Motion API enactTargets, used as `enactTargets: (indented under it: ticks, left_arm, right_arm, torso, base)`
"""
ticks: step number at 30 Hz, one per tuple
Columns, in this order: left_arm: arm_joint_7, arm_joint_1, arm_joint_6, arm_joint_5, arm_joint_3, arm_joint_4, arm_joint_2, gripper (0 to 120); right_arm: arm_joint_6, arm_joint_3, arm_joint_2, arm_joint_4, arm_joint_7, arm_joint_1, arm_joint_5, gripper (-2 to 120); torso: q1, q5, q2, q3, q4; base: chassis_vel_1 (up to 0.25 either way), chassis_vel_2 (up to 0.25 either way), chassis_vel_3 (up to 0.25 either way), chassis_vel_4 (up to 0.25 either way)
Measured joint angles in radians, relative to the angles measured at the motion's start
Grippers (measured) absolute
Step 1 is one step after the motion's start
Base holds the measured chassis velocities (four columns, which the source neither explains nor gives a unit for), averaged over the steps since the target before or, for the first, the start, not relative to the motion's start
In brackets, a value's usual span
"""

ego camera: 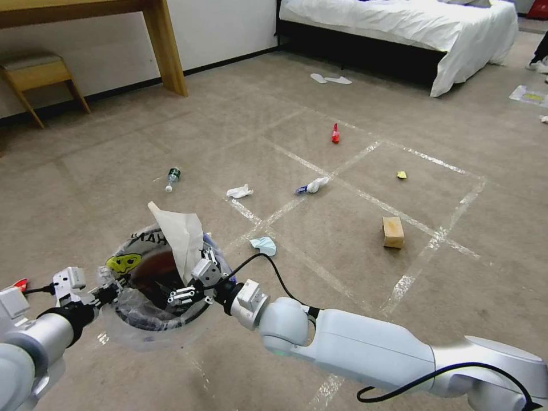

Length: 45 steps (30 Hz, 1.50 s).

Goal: Pick up the trash bin and place the garbage on the floor into it.

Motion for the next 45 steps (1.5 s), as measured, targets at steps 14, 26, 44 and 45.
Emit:
enactTargets:
  ticks: [14,26,44,45]
  left_arm:
    - [-0.016,-0.012,-0.001,0.011,0.005,0.012,0.003,1]
    - [-0.013,-0.020,-0.002,0.012,0.007,0.026,0.006,1]
    - [-0.007,-0.027,-0.002,0.021,0.015,0.038,0.002,1]
    - [-0.007,-0.027,-0.002,0.021,0.015,0.038,0.002,1]
  right_arm:
    - [-0.014,-0.020,-0.001,0.038,0.004,0.009,0.027,100]
    - [0.045,-0.049,0.017,0.081,-0.042,0.024,0.099,100]
    - [0.102,-0.020,0.006,0.087,-0.113,0.037,0.118,100]
    - [0.102,-0.020,0.006,0.087,-0.113,0.037,0.118,100]
  torso:
    - [0.000,0.0000,0.000,0.000,0.0000]
    - [0.000,0.0001,0.000,0.000,0.0000]
    - [0.000,0.0001,0.000,0.000,0.0000]
    - [0.000,0.0001,0.000,0.000,0.0000]
  base:
    - [0.000,0.000,0.000,0.000]
    - [0.000,0.000,0.000,0.000]
    - [0.000,0.000,0.000,0.000]
    - [0.000,0.000,0.000,0.000]
